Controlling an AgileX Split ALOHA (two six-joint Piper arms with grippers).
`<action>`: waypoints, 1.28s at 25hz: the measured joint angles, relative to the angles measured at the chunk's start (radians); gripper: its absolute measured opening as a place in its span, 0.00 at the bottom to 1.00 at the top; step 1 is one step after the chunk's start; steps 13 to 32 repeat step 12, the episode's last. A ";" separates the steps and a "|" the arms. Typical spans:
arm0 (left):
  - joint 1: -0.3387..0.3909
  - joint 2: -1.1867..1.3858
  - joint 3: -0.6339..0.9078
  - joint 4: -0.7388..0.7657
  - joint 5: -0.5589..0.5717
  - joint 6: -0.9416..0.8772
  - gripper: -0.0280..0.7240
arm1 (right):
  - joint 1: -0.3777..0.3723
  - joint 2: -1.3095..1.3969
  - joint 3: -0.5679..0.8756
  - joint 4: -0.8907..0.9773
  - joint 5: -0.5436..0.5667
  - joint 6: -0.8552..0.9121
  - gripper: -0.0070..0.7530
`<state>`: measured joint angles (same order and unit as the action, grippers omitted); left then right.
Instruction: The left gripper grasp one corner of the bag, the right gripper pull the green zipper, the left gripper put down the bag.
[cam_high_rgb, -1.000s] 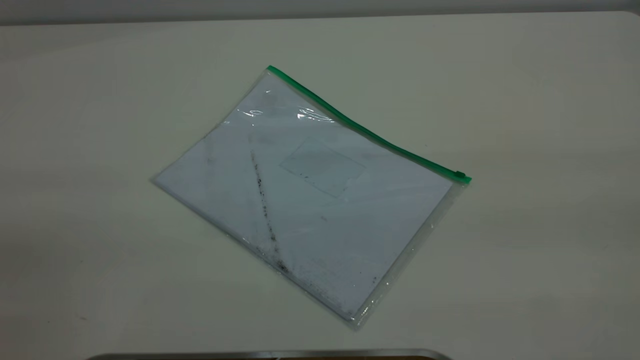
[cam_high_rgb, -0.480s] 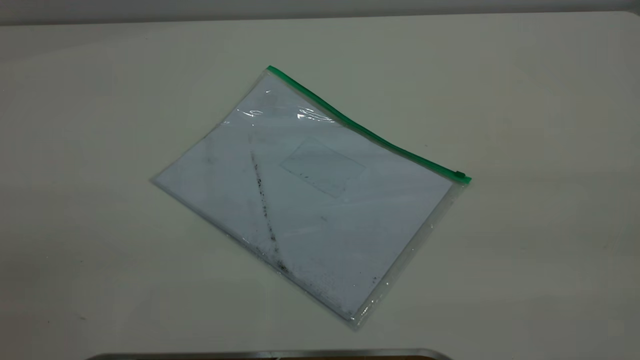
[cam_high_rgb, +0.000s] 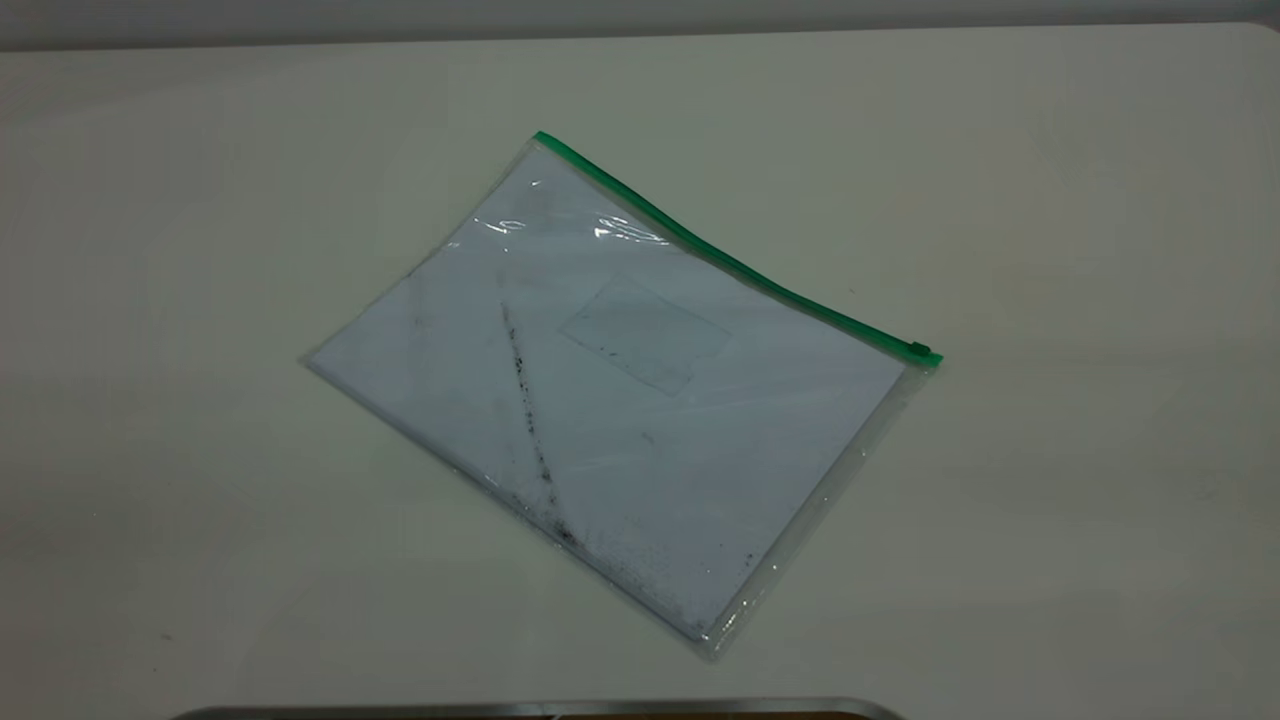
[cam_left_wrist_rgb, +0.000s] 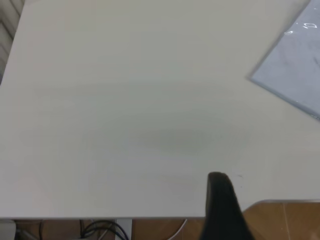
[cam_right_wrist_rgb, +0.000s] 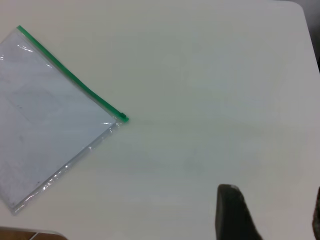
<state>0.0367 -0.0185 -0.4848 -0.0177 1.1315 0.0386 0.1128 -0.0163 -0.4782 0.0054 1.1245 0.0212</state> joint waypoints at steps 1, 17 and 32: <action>0.000 0.000 0.000 0.000 0.000 0.000 0.75 | 0.000 0.000 0.000 -0.005 0.000 0.000 0.56; 0.000 0.000 0.000 0.000 0.000 0.000 0.75 | 0.000 0.000 0.000 0.000 0.000 0.000 0.56; 0.000 0.000 0.000 0.000 0.000 0.000 0.75 | 0.000 0.000 0.000 0.000 0.000 0.000 0.56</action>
